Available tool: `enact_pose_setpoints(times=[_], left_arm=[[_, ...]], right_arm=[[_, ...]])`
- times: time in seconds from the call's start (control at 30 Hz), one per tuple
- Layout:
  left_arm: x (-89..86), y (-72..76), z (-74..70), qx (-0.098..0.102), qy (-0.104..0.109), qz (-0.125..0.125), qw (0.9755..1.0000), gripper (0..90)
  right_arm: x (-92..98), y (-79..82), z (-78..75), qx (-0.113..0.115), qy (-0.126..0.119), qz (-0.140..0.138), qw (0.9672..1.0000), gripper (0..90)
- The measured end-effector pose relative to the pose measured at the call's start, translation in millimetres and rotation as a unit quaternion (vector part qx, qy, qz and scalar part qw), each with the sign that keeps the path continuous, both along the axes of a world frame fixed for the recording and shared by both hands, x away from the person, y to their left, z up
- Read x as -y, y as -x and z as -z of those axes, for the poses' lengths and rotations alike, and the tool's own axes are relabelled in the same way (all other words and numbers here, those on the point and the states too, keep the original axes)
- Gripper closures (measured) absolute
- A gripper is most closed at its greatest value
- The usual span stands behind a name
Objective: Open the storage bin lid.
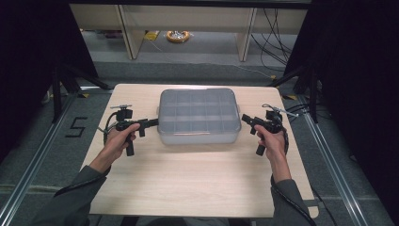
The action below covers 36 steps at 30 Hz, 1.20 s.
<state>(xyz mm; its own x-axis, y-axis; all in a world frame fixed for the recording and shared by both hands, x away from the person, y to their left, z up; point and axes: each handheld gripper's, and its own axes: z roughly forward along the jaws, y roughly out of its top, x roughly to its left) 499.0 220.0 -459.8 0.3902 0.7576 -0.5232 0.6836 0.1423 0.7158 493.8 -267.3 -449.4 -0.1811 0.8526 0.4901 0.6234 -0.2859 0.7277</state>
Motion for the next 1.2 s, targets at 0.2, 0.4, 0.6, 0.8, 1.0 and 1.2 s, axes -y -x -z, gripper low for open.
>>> enact_pose_setpoints(times=[0.2, 0.4, 0.6, 0.8, 1.0, 1.2], left_arm=[[4.9, -12.8, 0.6, -0.002, 0.008, -0.013, 0.9999, 31.2], [4.8, -25.7, 0.3, -0.008, 0.010, -0.011, 0.9998, 28.7], [6.9, -36.6, 1.1, -0.014, 0.026, -0.013, 0.9995, 28.7], [6.2, -42.8, 2.8, -0.017, 0.034, -0.019, 0.9991, 30.1], [10.1, -49.7, 9.1, -0.025, 0.033, -0.027, 0.9988, 32.7], [15.2, -54.4, 11.4, -0.037, 0.035, -0.031, 0.9982, 38.3]], right_arm=[[-6.7, -20.1, 2.9, 0.022, 0.004, -0.019, 0.9996, 37.7], [-14.8, -33.1, 0.4, -0.006, -0.021, -0.006, 0.9997, 38.4], [-20.3, -44.4, 2.1, -0.008, -0.027, -0.002, 0.9996, 39.4], [-23.0, -50.3, 7.3, -0.007, -0.030, 0.000, 0.9995, 41.5], [-26.8, -53.7, 11.2, -0.015, -0.027, 0.000, 0.9995, 43.6], [-30.5, -57.0, 10.3, -0.011, -0.028, -0.005, 0.9995, 49.0]])
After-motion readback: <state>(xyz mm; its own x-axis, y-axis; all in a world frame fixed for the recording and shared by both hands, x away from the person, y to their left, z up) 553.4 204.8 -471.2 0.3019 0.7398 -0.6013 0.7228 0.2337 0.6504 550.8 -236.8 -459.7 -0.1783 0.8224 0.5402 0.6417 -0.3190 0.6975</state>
